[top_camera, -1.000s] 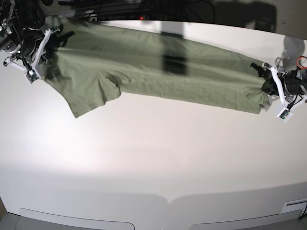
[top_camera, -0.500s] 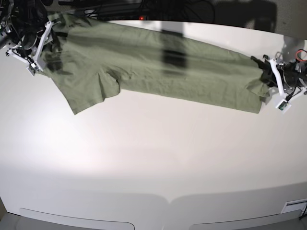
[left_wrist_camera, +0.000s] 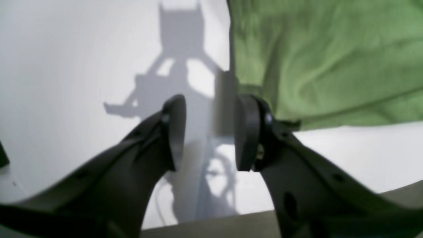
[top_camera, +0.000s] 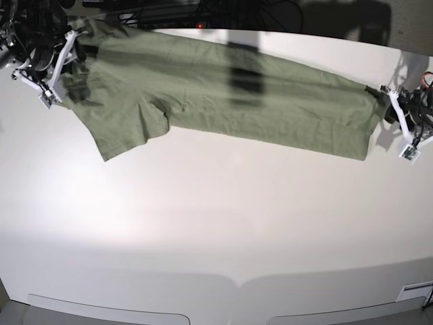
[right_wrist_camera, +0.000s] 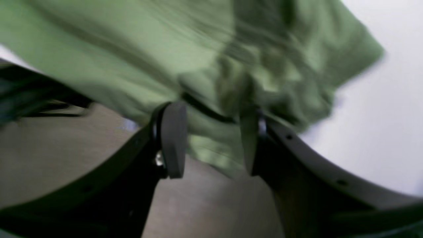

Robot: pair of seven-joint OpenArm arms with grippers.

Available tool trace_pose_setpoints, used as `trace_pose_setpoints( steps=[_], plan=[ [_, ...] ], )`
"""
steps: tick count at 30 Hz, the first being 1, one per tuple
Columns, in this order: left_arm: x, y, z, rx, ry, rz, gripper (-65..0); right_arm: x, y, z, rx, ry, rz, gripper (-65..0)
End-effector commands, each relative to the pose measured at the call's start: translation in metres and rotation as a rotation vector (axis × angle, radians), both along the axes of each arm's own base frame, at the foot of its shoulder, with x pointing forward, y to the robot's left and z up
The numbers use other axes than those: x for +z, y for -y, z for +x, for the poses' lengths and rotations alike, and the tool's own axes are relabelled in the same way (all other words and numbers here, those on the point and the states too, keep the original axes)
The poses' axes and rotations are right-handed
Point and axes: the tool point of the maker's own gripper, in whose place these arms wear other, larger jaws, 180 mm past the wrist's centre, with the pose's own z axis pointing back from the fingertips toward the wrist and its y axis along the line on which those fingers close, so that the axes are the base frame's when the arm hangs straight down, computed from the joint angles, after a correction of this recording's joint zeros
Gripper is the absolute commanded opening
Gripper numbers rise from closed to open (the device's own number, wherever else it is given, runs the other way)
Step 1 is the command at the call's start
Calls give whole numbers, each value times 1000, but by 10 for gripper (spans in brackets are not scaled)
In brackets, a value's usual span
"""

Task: Fold the T-shirt properly
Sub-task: 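Open both grippers and move them to the new folded edge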

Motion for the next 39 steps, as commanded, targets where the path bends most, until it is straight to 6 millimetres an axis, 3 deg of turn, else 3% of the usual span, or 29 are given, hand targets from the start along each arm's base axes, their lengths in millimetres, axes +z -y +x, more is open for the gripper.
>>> trace_pose_setpoints(
  steps=[1,7,11,16,20,23,27,32,35,39],
  plan=[
    [16,-3,14,-9,61,9,-413,11,-7,8,34,45,22,-379],
    [47,30,30,-86,187,-60,-413,53,-54,44,95,295,217,-379],
    [64,66,33,-116,243,-210,-413,61,-55,68,54,401,229,-379],
    [45,89,31,-54,236,-323,-413,29,-45,79,-101,385,277,-379],
    [24,105,17,-29,168,-377,-413,-5,-35,64,-168,287,223,-379],
    [15,118,8,-34,153,-423,-414,-12,-27,59,-174,263,173,-379],
    [-15,120,-1,28,108,-425,-414,-24,-19,54,-196,234,149,-379],
    [-54,121,-20,77,6,-445,-414,-63,-3,45,-288,134,172,-379],
    [-66,119,-27,103,-30,-446,-414,-83,9,58,-350,110,191,-379],
    [-75,111,-28,119,-35,-423,-414,-92,17,94,-394,136,241,-379]
  ],
)
